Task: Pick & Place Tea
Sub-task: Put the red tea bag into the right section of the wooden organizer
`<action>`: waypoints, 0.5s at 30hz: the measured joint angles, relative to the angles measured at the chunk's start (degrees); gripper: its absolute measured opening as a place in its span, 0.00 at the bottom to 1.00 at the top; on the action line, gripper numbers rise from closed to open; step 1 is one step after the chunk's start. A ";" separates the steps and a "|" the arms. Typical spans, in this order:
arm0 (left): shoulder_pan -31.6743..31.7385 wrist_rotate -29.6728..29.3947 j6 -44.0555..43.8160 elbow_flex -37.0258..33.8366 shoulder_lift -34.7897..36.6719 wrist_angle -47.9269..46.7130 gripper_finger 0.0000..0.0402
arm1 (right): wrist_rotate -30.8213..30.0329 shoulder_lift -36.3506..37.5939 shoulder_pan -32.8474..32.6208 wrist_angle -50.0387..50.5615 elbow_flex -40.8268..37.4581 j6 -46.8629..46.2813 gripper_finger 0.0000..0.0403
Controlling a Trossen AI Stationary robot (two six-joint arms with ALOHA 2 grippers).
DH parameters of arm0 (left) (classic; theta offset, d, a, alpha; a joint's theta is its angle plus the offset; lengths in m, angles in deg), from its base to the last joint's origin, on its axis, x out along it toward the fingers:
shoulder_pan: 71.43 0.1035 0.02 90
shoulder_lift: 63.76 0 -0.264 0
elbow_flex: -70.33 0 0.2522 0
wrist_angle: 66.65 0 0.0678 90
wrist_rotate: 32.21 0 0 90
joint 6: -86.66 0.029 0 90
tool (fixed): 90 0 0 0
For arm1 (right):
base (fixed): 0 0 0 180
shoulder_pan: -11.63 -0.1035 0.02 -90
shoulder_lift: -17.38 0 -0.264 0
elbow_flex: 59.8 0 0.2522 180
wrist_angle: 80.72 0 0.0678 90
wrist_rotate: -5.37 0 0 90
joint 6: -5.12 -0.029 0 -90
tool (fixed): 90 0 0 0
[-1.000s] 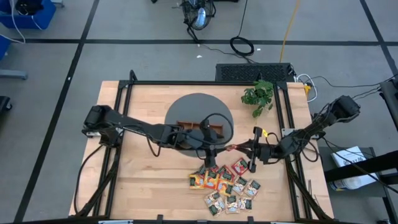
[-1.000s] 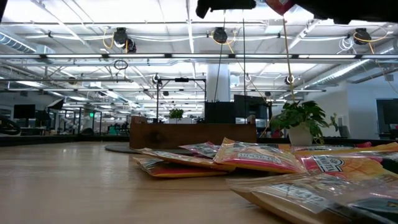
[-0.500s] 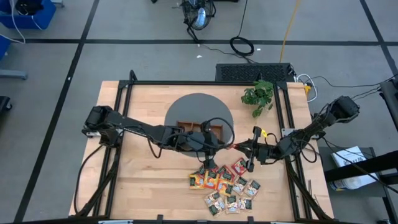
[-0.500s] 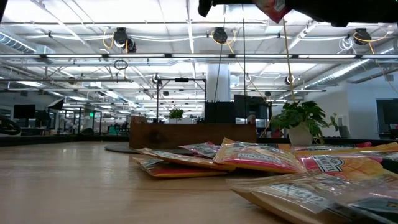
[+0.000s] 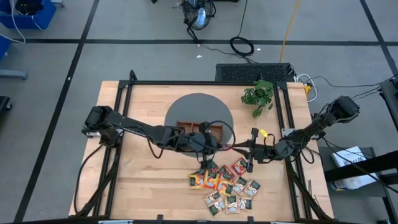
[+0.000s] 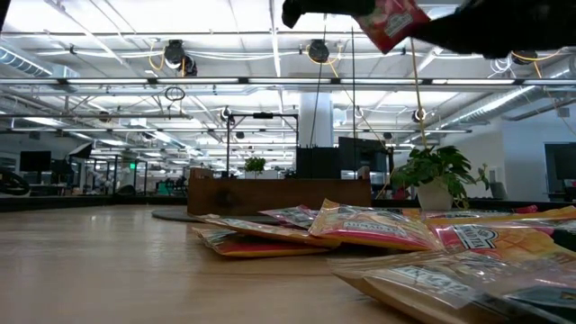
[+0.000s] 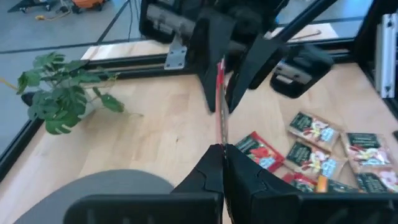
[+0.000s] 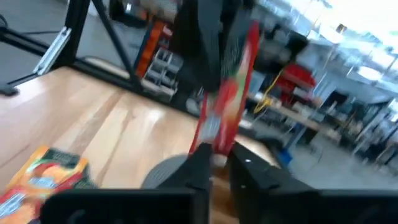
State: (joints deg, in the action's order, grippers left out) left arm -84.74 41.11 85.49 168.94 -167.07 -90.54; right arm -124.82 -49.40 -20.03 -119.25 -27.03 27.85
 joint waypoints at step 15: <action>-2.41 -1.33 -0.46 0.02 0.00 -8.90 0.01 | 2.78 2.93 0.78 37.16 16.58 -19.80 0.53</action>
State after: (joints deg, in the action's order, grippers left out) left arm -87.15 39.78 85.03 168.95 -167.07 -99.44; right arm -122.04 -46.46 -19.26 -82.09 -10.45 8.05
